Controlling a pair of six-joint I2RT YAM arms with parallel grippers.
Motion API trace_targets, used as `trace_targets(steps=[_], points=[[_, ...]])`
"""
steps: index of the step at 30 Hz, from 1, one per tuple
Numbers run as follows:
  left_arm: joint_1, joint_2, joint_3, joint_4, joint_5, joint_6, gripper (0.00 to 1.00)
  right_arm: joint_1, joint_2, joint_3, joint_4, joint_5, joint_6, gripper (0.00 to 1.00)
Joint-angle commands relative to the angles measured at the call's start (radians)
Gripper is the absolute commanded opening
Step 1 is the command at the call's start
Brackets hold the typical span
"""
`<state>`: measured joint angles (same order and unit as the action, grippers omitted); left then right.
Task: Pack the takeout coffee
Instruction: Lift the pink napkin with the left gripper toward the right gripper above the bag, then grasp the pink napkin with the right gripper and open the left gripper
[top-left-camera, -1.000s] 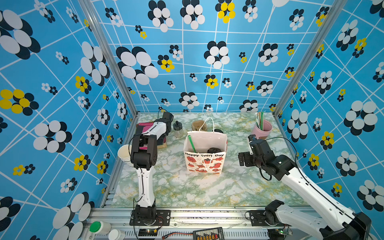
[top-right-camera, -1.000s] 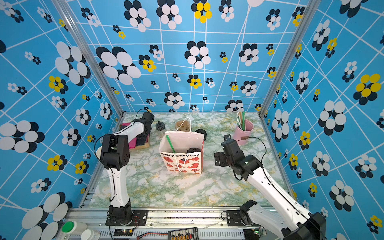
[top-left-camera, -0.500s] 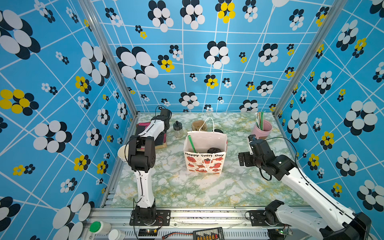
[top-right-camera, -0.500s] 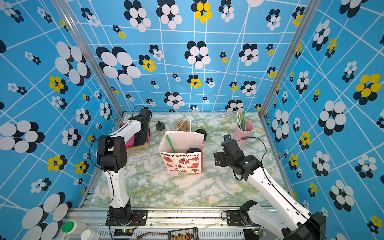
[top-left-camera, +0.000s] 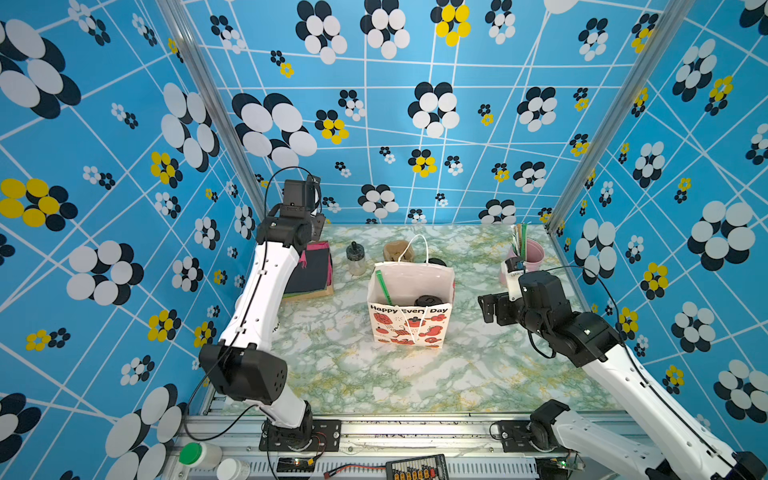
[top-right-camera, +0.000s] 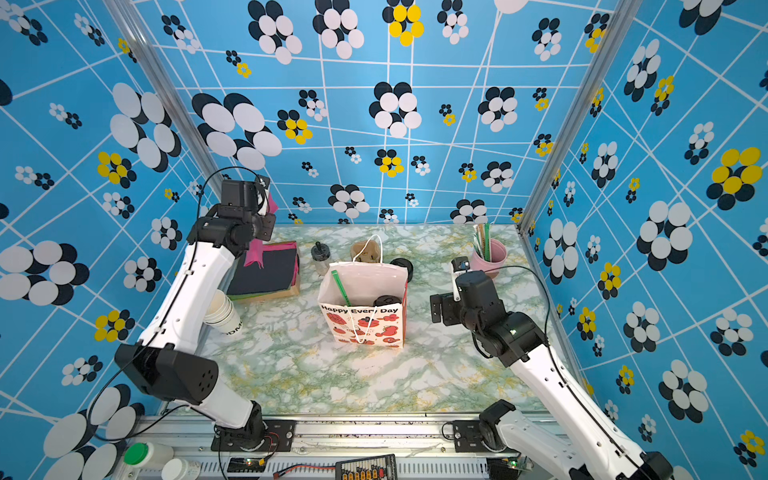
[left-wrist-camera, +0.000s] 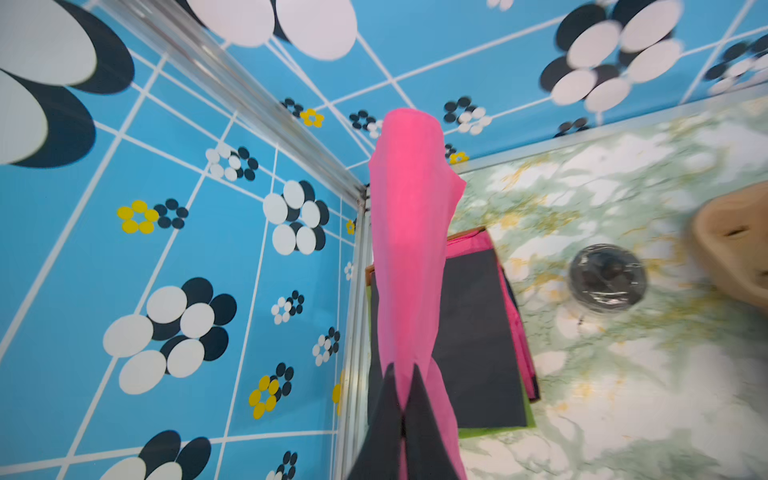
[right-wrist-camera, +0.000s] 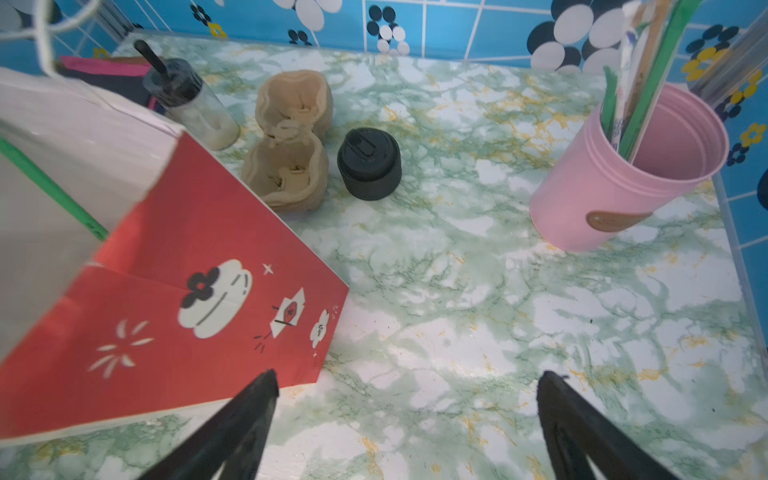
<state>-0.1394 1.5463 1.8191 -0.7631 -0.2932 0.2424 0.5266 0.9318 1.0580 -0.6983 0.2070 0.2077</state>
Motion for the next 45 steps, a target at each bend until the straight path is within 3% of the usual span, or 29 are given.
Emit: trace_targets(steps=[1,4,8,16,23,28,36,45], points=[[-0.018,-0.109,0.016,-0.038,0.305,-0.046,0.00,-0.006,-0.011,0.076,0.020,-0.083,-0.051,0.99],[-0.039,-0.212,-0.047,0.016,0.540,-0.065,0.00,-0.006,-0.007,0.129,0.061,-0.171,-0.071,0.99],[-0.081,-0.332,-0.165,0.146,0.764,-0.115,0.00,-0.005,0.012,0.195,0.138,-0.342,-0.090,0.99],[-0.143,-0.481,-0.394,0.505,1.072,-0.317,0.00,-0.004,0.094,0.305,0.326,-0.684,-0.051,0.99],[-0.223,-0.518,-0.512,0.641,1.142,-0.364,0.00,0.007,0.204,0.426,0.387,-0.834,-0.060,0.99],[-0.267,-0.518,-0.554,0.688,1.173,-0.356,0.00,0.037,0.265,0.530,0.317,-0.855,-0.136,0.99],[-0.300,-0.509,-0.563,0.669,1.208,-0.301,0.00,0.092,0.349,0.720,0.122,-0.842,-0.285,0.99],[-0.316,-0.506,-0.567,0.622,1.267,-0.232,0.00,0.116,0.524,1.024,-0.236,-0.855,-0.517,0.99]])
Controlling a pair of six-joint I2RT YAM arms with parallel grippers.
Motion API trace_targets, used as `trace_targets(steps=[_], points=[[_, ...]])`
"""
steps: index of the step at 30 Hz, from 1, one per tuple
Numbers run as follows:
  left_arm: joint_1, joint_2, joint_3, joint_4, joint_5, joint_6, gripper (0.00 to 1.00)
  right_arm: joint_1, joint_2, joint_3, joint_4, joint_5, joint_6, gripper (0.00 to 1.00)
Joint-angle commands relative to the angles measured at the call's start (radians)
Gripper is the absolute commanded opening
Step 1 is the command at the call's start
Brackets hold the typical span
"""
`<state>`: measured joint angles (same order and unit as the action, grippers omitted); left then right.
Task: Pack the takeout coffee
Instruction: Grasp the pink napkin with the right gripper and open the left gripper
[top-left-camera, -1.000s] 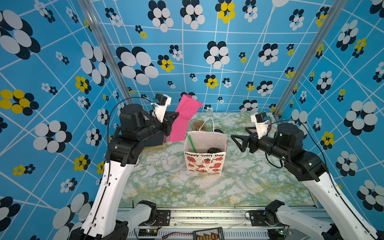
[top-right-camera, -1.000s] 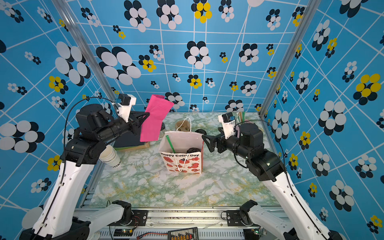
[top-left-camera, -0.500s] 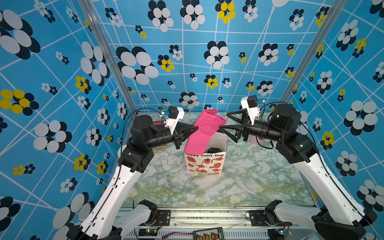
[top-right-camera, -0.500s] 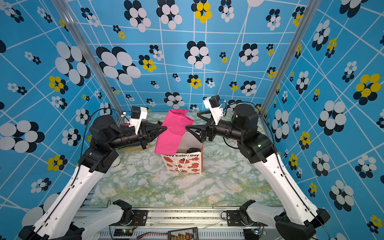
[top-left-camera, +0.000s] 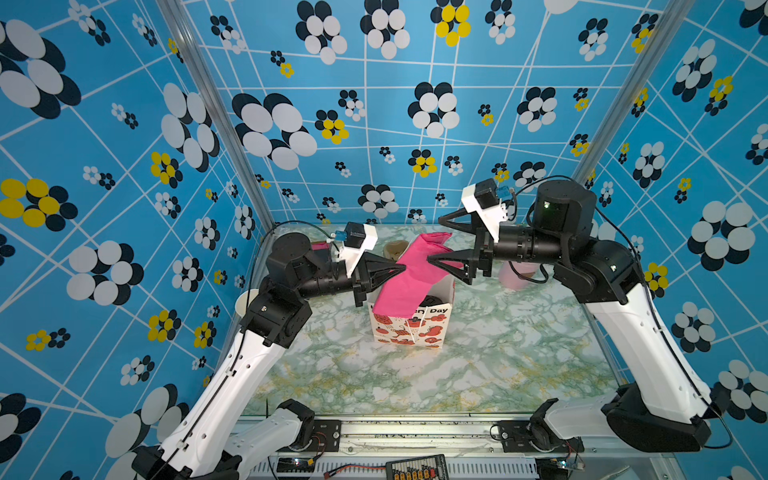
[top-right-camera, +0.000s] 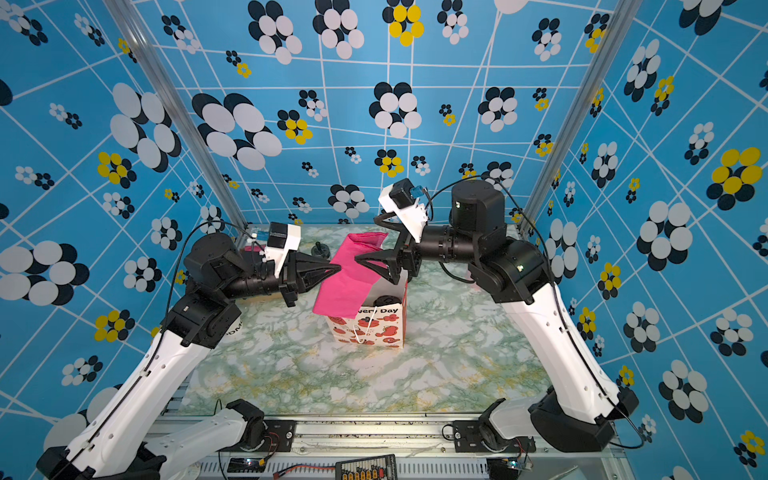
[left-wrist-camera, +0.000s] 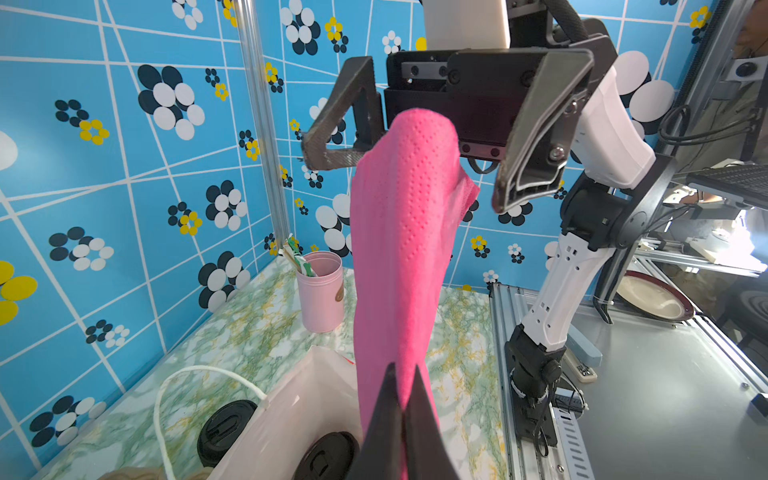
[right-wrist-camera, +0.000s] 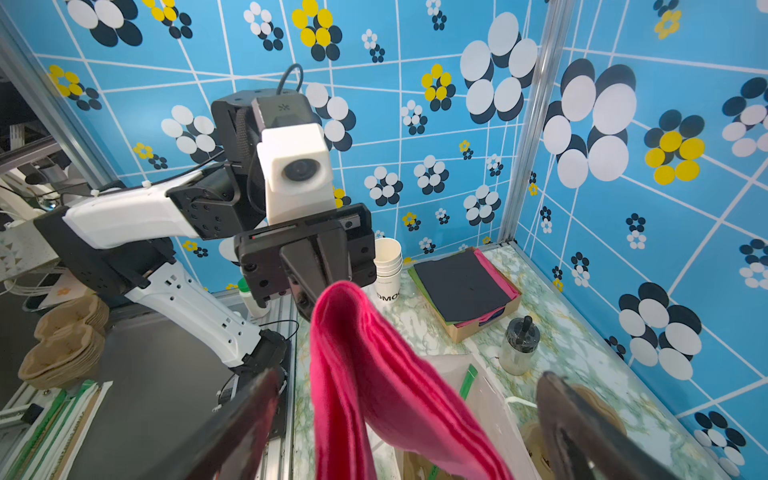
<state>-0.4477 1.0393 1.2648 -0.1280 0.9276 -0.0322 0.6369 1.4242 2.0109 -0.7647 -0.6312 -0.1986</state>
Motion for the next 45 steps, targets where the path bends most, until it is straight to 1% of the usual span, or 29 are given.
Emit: trace_targets(steps=[1,7,10,11,12,13,16,17,20,22,24,25,26,28,32,33,34,37,41,45], points=[[-0.008,0.001,-0.013,-0.019,0.056,0.052,0.00,0.006,0.052,0.107,-0.209,-0.018,-0.131,0.99],[-0.009,0.000,-0.019,-0.043,0.085,0.092,0.00,0.006,0.183,0.307,-0.429,-0.067,-0.247,0.99],[-0.010,-0.005,-0.021,-0.047,0.075,0.106,0.00,0.006,0.229,0.363,-0.487,-0.103,-0.271,0.99],[-0.009,-0.005,-0.024,-0.049,0.067,0.109,0.00,0.006,0.237,0.372,-0.499,-0.129,-0.276,0.96],[-0.009,-0.006,-0.026,-0.051,0.061,0.115,0.00,0.006,0.244,0.378,-0.509,-0.149,-0.281,0.92],[-0.009,-0.007,-0.026,-0.054,0.055,0.120,0.00,0.006,0.245,0.379,-0.514,-0.160,-0.284,0.83],[-0.008,-0.007,-0.033,-0.057,0.043,0.130,0.00,0.006,0.242,0.375,-0.515,-0.158,-0.289,0.51],[-0.007,-0.007,-0.037,-0.052,0.041,0.130,0.00,0.006,0.240,0.371,-0.516,-0.156,-0.290,0.44],[-0.005,-0.011,-0.048,-0.035,0.032,0.127,0.00,0.006,0.236,0.360,-0.513,-0.147,-0.292,0.31],[-0.001,-0.016,-0.061,-0.022,0.019,0.123,0.00,0.006,0.228,0.351,-0.506,-0.127,-0.292,0.18],[0.001,-0.023,-0.082,0.009,0.002,0.110,0.00,0.006,0.218,0.343,-0.483,-0.116,-0.283,0.07],[0.001,-0.028,-0.093,0.022,-0.013,0.105,0.04,0.006,0.211,0.341,-0.465,-0.114,-0.275,0.02],[0.003,-0.031,-0.103,0.030,-0.031,0.103,0.06,0.006,0.206,0.340,-0.450,-0.110,-0.265,0.00],[0.004,-0.037,-0.112,0.030,-0.075,0.104,0.11,0.006,0.196,0.344,-0.420,-0.088,-0.247,0.00],[0.004,-0.077,-0.136,0.029,-0.209,0.100,0.40,0.006,0.188,0.355,-0.391,-0.011,-0.233,0.00],[0.005,-0.093,-0.145,0.028,-0.235,0.100,0.51,0.006,0.193,0.365,-0.390,0.006,-0.231,0.00],[0.005,-0.107,-0.156,0.030,-0.256,0.098,0.60,0.006,0.197,0.374,-0.392,0.021,-0.230,0.00],[0.006,-0.165,-0.196,0.034,-0.306,0.094,0.77,0.007,0.222,0.411,-0.396,0.063,-0.230,0.00],[0.004,-0.247,-0.244,0.015,-0.361,0.089,0.91,0.013,0.279,0.484,-0.427,0.121,-0.241,0.00],[0.004,-0.310,-0.280,-0.020,-0.397,0.080,0.99,0.021,0.347,0.553,-0.480,0.183,-0.270,0.00]])
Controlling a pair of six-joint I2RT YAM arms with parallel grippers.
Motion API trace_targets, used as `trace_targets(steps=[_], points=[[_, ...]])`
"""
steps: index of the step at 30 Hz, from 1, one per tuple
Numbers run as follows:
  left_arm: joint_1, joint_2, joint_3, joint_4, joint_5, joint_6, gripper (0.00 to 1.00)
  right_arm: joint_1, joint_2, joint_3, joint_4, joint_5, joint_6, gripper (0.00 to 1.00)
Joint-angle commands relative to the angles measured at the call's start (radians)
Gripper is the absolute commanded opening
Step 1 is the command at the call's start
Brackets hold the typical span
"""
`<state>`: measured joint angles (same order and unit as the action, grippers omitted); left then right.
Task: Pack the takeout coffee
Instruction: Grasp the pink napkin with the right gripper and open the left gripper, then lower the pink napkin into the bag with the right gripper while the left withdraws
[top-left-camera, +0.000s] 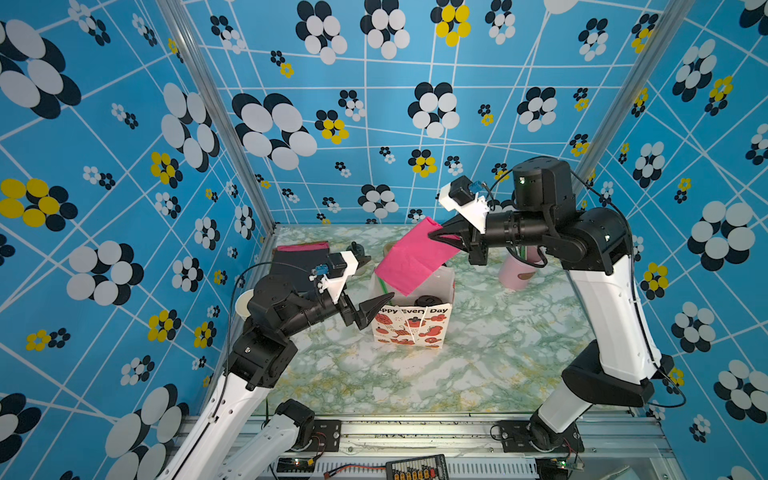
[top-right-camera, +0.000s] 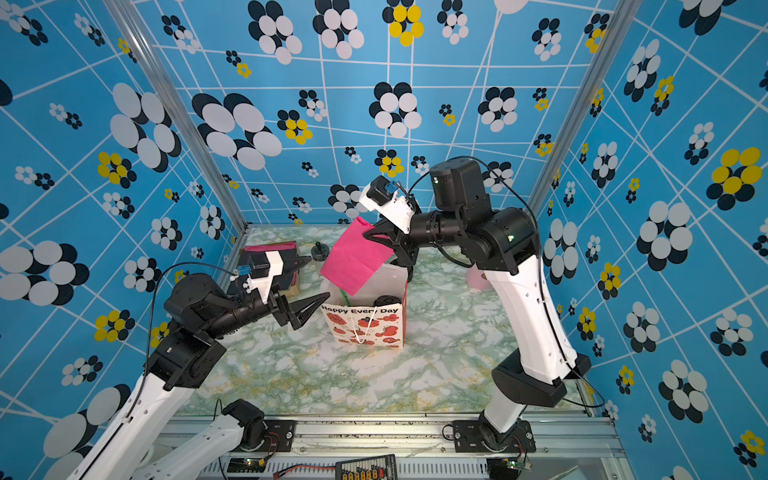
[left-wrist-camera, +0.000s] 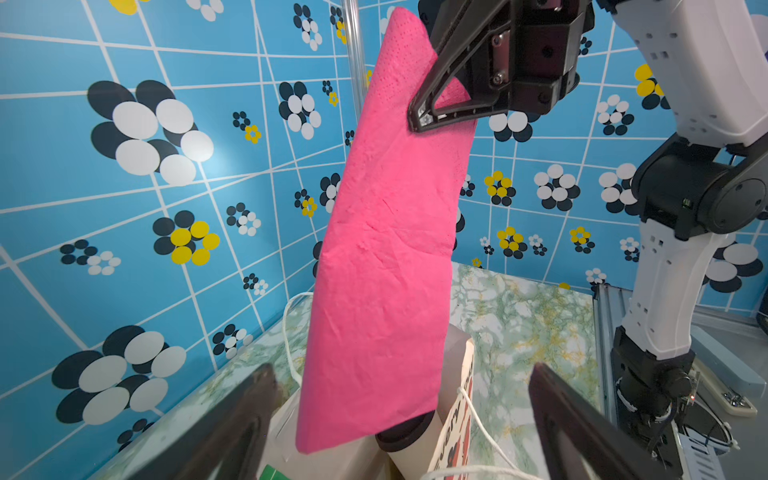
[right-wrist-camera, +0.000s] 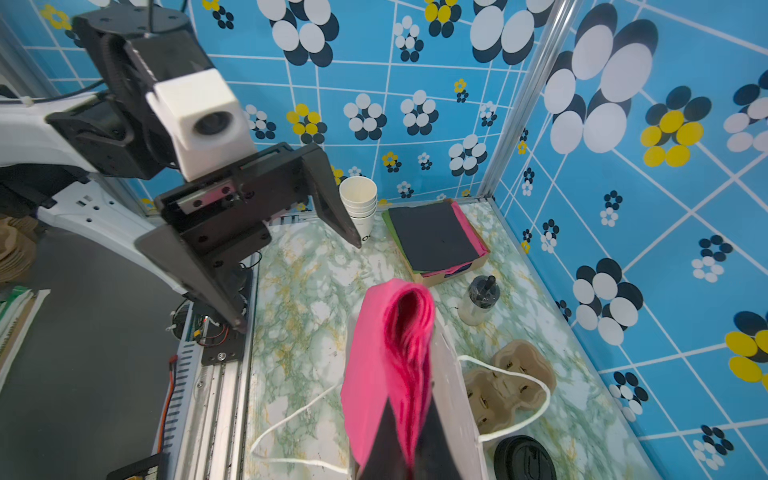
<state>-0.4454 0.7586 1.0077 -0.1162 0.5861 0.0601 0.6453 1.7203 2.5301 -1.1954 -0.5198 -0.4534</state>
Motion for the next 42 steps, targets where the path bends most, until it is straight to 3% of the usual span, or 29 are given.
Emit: trace_targets(steps=[1,18,27,42], points=[[0.002,-0.041,-0.029,-0.040,-0.062,-0.018,0.99,0.013,0.067,0.048,-0.064,0.085,-0.021,0.00],[0.002,-0.167,-0.111,-0.060,-0.096,-0.107,0.99,0.050,0.196,-0.019,-0.118,0.154,-0.055,0.00],[0.002,-0.195,-0.151,-0.056,-0.109,-0.131,0.99,0.113,0.277,-0.054,-0.120,0.256,-0.074,0.00],[0.001,-0.231,-0.182,-0.057,-0.122,-0.141,0.99,0.128,0.316,-0.197,-0.059,0.236,-0.027,0.00]])
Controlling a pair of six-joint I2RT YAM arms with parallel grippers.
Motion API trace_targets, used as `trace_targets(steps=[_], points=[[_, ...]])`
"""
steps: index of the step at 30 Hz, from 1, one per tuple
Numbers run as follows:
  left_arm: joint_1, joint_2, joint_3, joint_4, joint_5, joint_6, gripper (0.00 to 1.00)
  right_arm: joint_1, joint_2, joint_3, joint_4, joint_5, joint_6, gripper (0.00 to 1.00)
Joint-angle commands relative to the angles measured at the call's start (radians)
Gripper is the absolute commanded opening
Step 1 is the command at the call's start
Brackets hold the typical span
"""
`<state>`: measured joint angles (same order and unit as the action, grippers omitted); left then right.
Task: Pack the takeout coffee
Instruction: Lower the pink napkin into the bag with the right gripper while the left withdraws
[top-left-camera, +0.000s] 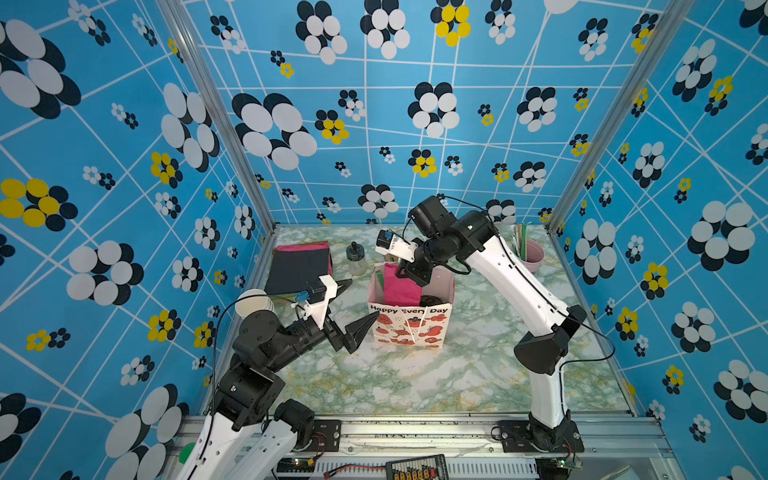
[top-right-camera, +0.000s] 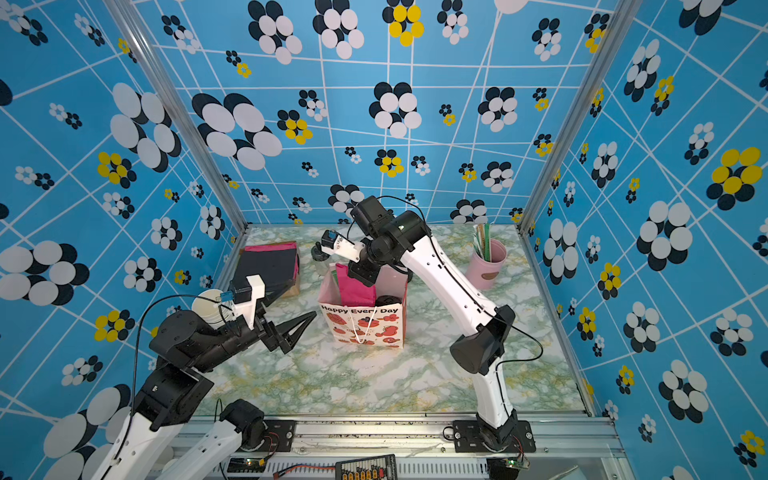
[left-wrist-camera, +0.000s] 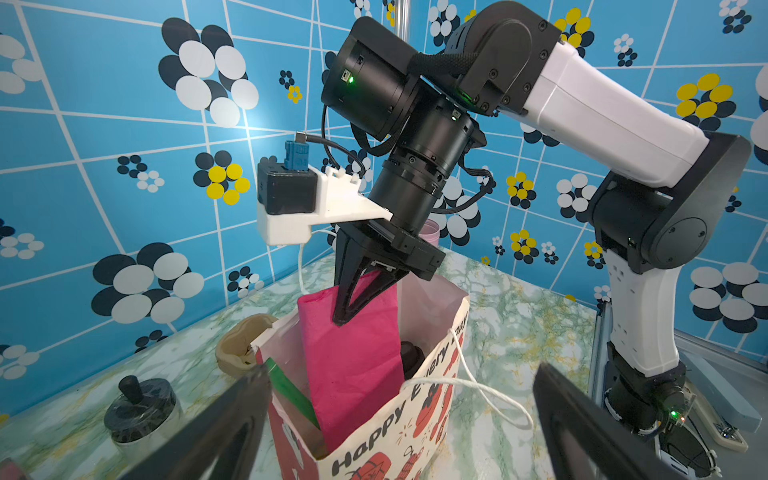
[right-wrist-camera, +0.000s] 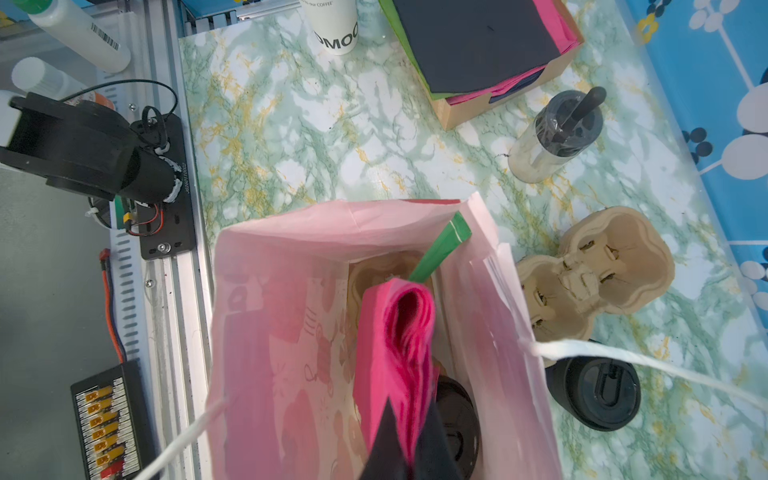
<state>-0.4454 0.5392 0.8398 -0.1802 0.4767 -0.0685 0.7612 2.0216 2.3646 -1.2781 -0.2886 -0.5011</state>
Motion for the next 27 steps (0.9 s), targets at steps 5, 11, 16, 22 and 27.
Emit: trace_targets(steps=[5,11,16,22,27], points=[[0.003,-0.016,-0.019,0.007,-0.013,-0.016,0.99,0.016,0.015,-0.096,0.072,0.006,0.034,0.00],[0.002,-0.025,-0.030,0.010,-0.018,-0.024,0.99,0.018,0.007,-0.180,0.127,0.013,0.050,0.00],[0.002,-0.033,-0.031,0.008,-0.021,-0.025,0.99,0.018,0.006,-0.221,0.152,0.014,0.058,0.00],[0.002,-0.035,-0.036,0.014,-0.023,-0.028,0.99,0.020,0.010,-0.240,0.161,0.012,0.061,0.03],[0.002,-0.038,-0.035,0.012,-0.021,-0.030,0.99,0.019,0.014,-0.242,0.156,0.020,0.060,0.11]])
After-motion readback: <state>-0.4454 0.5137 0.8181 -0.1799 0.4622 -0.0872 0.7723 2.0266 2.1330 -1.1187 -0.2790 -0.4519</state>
